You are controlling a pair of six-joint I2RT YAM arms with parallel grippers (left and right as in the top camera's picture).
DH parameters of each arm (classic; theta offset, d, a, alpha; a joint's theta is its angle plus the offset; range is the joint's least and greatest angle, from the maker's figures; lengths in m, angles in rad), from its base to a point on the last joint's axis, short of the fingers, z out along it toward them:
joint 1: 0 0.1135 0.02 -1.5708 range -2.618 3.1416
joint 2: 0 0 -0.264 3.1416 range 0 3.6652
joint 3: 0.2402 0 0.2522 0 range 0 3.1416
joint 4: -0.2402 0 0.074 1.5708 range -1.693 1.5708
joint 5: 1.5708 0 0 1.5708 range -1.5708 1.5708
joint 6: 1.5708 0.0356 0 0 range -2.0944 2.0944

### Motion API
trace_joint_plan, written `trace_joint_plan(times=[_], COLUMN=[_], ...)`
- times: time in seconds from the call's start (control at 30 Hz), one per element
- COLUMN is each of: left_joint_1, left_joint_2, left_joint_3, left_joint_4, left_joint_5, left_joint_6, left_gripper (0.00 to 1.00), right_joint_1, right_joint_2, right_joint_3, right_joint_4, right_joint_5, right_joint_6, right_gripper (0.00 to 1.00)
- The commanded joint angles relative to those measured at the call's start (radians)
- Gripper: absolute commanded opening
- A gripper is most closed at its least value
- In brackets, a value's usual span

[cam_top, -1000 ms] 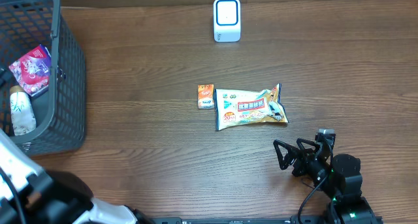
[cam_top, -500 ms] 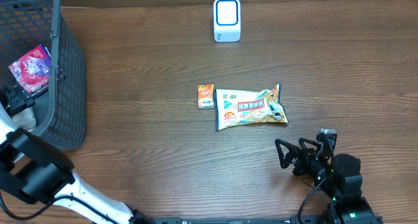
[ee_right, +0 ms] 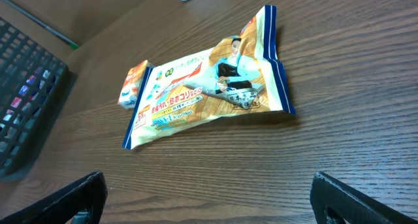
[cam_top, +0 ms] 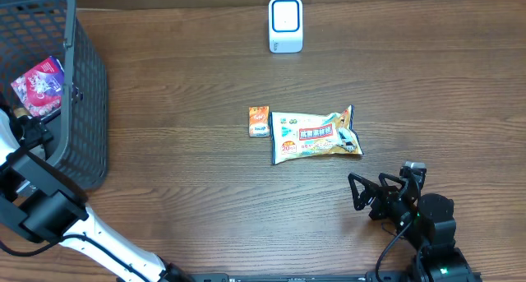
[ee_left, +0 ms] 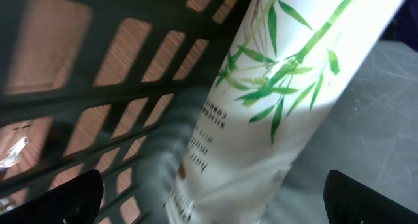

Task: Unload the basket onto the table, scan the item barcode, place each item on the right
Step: 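Reach the left gripper into the basket and grasp the white bottle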

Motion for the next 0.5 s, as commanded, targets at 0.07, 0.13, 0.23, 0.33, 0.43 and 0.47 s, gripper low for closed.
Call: trace_joint_plan(times=[0.07, 0.13, 0.23, 0.33, 0.43, 0.47], left_joint_1=[-0.007, -0.007, -0.007, -0.007, -0.007, -0.007], left_joint_2=[0.053, 0.069, 0.084, 0.091, 0.091, 0.091], left_joint_3=[-0.003, -0.004, -0.004, -0.005, -0.004, -0.004], left_joint_4=[0.009, 0.008, 0.006, 0.002, -0.006, -0.01], left_joint_5=[0.061, 0.077, 0.103, 0.12, 0.119, 0.119], left_joint_6=[0.019, 0.019, 0.014, 0.001, 0.0, 0.0], left_gripper=[0.98, 0.93, 0.8, 0.65, 0.51, 0.48], right_joint_1=[0.004, 0.004, 0.004, 0.004, 0.004, 0.004], right_joint_2=[-0.003, -0.003, -0.003, -0.003, -0.003, -0.003], right_joint_3=[0.02, 0.02, 0.02, 0.02, 0.02, 0.02], right_joint_4=[-0.013, -0.014, -0.013, -0.013, -0.014, -0.014], right_joint_5=[0.035, 0.037, 0.037, 0.037, 0.037, 0.037], right_joint_6=[-0.004, -0.003, -0.004, -0.003, -0.003, -0.003], right_gripper=[1.0, 1.0, 1.0, 1.0, 1.0, 1.0])
